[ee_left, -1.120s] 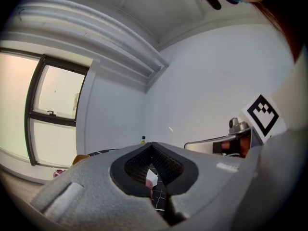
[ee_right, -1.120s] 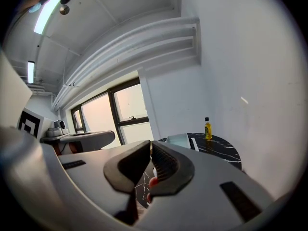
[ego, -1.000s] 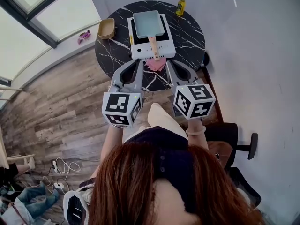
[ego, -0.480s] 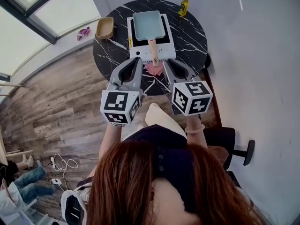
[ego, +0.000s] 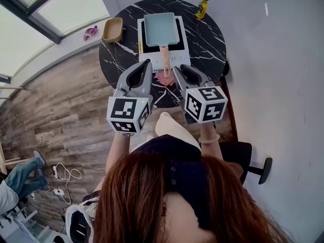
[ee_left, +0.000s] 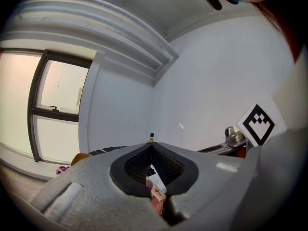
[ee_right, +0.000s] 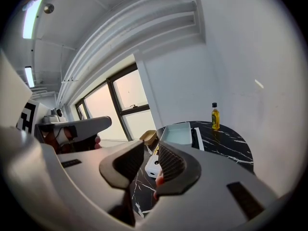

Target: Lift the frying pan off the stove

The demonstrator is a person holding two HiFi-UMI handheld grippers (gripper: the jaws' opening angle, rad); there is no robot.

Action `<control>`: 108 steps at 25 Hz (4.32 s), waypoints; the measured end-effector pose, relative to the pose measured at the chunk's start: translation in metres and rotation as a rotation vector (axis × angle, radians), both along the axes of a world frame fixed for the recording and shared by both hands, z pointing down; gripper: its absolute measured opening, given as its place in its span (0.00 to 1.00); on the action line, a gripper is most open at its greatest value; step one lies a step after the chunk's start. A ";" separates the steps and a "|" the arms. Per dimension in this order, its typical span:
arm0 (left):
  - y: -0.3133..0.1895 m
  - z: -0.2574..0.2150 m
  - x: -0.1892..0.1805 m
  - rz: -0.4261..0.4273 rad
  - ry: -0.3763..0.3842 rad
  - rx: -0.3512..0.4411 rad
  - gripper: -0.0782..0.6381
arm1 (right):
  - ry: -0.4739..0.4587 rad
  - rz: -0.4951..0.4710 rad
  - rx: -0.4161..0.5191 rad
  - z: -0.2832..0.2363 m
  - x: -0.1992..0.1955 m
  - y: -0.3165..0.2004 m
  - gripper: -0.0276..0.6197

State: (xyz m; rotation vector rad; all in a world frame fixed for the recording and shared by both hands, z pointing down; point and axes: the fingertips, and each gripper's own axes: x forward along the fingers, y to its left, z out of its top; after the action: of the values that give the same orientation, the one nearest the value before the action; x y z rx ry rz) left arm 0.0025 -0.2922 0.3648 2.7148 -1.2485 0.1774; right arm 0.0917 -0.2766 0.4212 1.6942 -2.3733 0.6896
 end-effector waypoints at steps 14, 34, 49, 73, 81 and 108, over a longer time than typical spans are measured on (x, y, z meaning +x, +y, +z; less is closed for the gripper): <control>-0.034 0.013 0.000 -0.051 -0.019 -0.028 0.13 | -0.010 -0.064 -0.073 0.030 -0.002 -0.040 0.25; -0.083 0.033 0.003 -0.094 -0.041 -0.074 0.13 | -0.035 -0.116 -0.205 0.085 -0.003 -0.094 0.34; -0.102 0.047 -0.003 -0.123 -0.065 -0.114 0.13 | -0.133 -0.124 -0.349 0.134 -0.004 -0.113 0.42; -0.109 0.070 -0.010 -0.163 -0.115 -0.171 0.13 | -0.415 -0.201 -0.565 0.183 -0.031 -0.121 0.48; -0.107 0.071 -0.012 -0.173 -0.119 -0.173 0.13 | -0.609 -0.228 -0.617 0.183 -0.043 -0.121 0.36; -0.080 0.052 -0.036 -0.213 -0.101 -0.128 0.13 | -0.687 -0.176 -0.580 0.165 -0.050 -0.114 0.13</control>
State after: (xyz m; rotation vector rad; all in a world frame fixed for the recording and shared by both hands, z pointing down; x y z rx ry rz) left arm -0.0335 -0.3724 0.4170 2.4724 -1.4886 0.3592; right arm 0.0418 -0.3910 0.5860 1.0892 -2.2788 1.9331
